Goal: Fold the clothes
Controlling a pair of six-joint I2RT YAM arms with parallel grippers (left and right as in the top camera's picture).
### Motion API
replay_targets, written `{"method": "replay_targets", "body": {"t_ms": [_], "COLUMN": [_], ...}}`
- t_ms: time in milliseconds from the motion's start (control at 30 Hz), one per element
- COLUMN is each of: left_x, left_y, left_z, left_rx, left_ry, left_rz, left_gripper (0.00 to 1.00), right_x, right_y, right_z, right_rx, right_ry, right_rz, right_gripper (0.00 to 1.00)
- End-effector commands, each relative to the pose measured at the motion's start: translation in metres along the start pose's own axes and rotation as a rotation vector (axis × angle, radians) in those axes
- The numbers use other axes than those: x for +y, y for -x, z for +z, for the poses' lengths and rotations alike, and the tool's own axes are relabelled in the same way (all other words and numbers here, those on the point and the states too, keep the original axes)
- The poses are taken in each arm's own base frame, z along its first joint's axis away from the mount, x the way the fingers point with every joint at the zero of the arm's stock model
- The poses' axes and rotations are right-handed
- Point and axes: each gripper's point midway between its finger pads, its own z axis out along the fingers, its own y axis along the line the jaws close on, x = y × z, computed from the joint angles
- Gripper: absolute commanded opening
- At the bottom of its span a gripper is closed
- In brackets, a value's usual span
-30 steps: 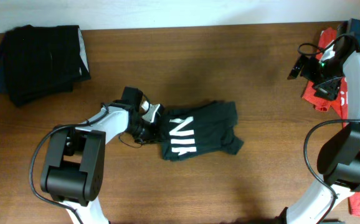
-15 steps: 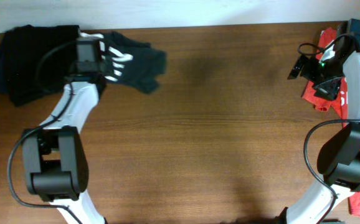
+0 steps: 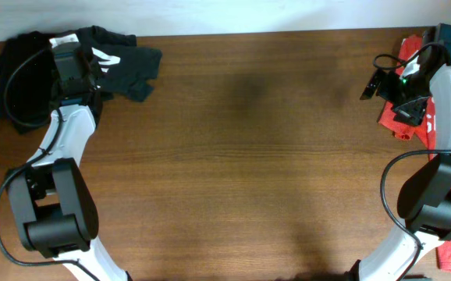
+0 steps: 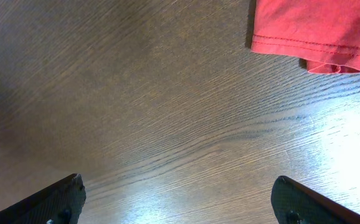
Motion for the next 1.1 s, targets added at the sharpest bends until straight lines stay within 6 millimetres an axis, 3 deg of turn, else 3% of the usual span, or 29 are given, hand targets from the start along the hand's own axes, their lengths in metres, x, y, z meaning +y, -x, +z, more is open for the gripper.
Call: {"method": "replay_targets", "body": {"t_ms": [0,233,433,533,700,867,933,1000,1067], "left_x": [0.014,0.031,0.048,0.074,0.147,0.197,0.207,0.202,0.199], "left_y": [0.072,0.06,0.052,0.032,0.003,-0.008,-0.001,0.001,-0.004], "left_z": [-0.044,-0.044,-0.036,-0.012,0.022,0.029,0.029,0.033,0.038], "left_rx": [-0.155,-0.122,-0.109,-0.085,-0.093,-0.103,-0.136,-0.137,-0.124], "left_ry": [0.013,0.104,0.162,0.231,0.398,0.475,0.466,0.412,0.392], "left_rz": [-0.107,-0.255,-0.28,-0.289,-0.337,-0.376,-0.394,-0.398,-0.397], "left_gripper": [0.01,0.01,0.01,0.01,0.01,0.02,0.03,0.08,0.2], "right_x": [-0.002,-0.002,-0.002,-0.002,-0.002,-0.002,-0.002,-0.002,-0.002], "right_y": [0.001,0.001,0.001,0.001,0.001,0.001,0.001,0.001,0.001], "right_z": [-0.003,-0.003,-0.003,-0.003,-0.003,-0.003,-0.003,-0.003,-0.003], "right_rx": [-0.01,-0.01,-0.01,-0.01,-0.01,-0.01,-0.01,-0.01,-0.01], "right_ry": [-0.011,-0.011,-0.011,-0.011,-0.011,-0.011,-0.011,-0.011,-0.011], "right_rz": [-0.002,-0.002,-0.002,-0.002,-0.002,-0.002,-0.002,-0.002,-0.002], "right_gripper": [0.99,0.99,0.99,0.99,0.99,0.99,0.99,0.99,0.99]}}
